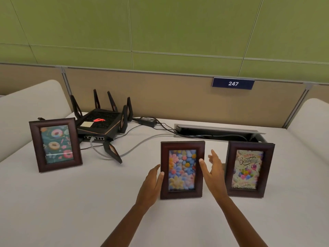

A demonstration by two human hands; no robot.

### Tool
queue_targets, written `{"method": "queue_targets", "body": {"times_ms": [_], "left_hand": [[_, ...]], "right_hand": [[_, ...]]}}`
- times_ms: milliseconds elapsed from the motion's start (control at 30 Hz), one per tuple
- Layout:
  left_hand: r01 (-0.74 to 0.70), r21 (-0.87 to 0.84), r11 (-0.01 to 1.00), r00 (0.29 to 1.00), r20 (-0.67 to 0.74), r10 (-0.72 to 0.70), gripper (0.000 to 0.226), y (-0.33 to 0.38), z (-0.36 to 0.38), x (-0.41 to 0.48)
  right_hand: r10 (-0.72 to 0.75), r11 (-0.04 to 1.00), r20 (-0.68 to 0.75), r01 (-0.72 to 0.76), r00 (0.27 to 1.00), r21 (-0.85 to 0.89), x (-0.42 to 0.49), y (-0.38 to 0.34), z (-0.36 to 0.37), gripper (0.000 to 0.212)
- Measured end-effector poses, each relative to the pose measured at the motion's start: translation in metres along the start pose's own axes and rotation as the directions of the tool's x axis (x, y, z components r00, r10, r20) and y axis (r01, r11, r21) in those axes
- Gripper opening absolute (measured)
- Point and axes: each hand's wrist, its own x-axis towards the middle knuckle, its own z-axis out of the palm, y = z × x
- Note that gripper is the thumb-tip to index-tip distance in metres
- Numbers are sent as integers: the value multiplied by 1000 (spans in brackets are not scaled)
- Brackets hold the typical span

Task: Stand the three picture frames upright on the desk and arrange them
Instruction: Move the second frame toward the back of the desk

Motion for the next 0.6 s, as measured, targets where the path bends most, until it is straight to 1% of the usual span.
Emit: {"method": "queue_targets", "body": {"times_ms": [67,133,200,267,300,333,467,600], "left_hand": [[2,-22,1000,1000,4,-2,45,-2,6,-5],[2,-20,1000,1000,-3,-2,43,-4,11,-9],[6,-10,1000,1000,-12,-6,43,-7,15,-13],[18,-3,1000,1000,-10,-18,43,-10,17,-16],[23,1,1000,1000,-5,-23,43,-11,17,-17],[25,8,1000,1000,0,-25,42,-13,17,-18],[19,40,999,999,26,-20,38,-15,13,-19],[-7,58,998,998,55,4,35,-15,8,-14]], "right_hand": [[107,990,115,-117,988,80,4,11,-1,51],[187,969,259,-221,948,111,7,20,-1,44],[211,948,378,-283,902,147,8,27,0,31],[210,923,455,-329,865,200,9,30,2,11],[211,907,482,-354,850,227,10,31,3,7],[217,890,509,-383,833,247,11,33,5,7],[228,828,613,-482,756,287,16,39,8,17],[214,753,647,-546,732,368,17,36,9,25]]}}
